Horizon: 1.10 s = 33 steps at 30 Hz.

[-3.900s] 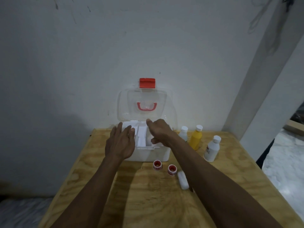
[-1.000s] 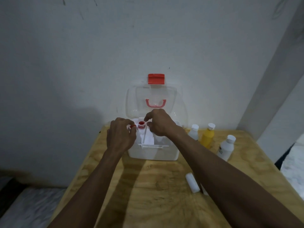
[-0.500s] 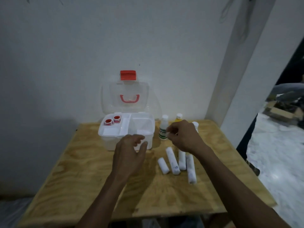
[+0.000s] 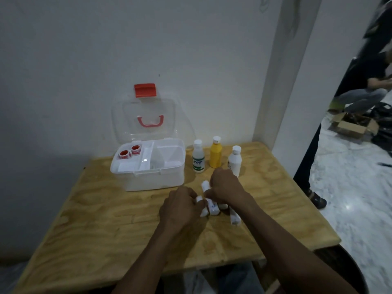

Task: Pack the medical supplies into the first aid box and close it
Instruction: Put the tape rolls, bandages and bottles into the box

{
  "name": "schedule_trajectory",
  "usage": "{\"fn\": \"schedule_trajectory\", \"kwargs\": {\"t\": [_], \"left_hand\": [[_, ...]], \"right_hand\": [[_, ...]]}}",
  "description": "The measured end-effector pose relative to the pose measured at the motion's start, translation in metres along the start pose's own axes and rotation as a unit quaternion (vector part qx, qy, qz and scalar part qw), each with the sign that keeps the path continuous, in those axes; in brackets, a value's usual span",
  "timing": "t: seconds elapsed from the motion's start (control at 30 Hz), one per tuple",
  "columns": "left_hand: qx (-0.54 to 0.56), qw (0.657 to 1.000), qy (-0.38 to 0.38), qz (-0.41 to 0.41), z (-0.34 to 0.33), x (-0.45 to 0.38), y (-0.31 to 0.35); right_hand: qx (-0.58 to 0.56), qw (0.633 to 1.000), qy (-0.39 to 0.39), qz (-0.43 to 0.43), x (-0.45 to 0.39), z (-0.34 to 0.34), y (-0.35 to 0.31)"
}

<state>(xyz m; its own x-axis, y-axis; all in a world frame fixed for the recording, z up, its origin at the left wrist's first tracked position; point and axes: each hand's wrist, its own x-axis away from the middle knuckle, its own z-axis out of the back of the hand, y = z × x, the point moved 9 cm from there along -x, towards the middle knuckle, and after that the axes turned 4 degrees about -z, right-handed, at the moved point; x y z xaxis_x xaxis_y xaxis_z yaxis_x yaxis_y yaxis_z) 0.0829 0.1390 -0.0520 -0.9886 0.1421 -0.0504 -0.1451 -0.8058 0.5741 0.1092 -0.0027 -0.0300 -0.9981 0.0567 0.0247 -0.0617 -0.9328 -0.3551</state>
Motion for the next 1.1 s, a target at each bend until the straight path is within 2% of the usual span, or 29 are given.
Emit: {"fn": "schedule_trajectory", "kwargs": {"t": [0.27,0.43,0.6,0.73,0.9,1.1], "left_hand": [[0.038,0.999,0.006,0.005,0.005,0.004,-0.003],[0.085,0.995,0.047,-0.001,0.020,0.015,-0.008],[0.166,0.983,0.081,-0.012,0.057,0.030,-0.014],[0.193,0.969,0.157,0.000,0.110,0.038,-0.033],[0.173,0.952,0.250,0.039,0.180,0.026,-0.060],[0.104,0.960,0.247,0.085,0.215,-0.019,-0.089]], "right_hand": [[-0.049,0.998,-0.020,-0.040,-0.002,-0.005,-0.002],[-0.081,0.996,-0.008,-0.046,0.000,-0.004,-0.007],[-0.145,0.989,0.020,-0.004,0.013,0.025,-0.030],[-0.240,0.970,0.038,0.029,0.021,0.055,-0.058],[-0.367,0.929,0.053,0.000,-0.009,0.064,-0.094],[-0.402,0.914,0.041,-0.044,-0.055,0.049,-0.138]]}}
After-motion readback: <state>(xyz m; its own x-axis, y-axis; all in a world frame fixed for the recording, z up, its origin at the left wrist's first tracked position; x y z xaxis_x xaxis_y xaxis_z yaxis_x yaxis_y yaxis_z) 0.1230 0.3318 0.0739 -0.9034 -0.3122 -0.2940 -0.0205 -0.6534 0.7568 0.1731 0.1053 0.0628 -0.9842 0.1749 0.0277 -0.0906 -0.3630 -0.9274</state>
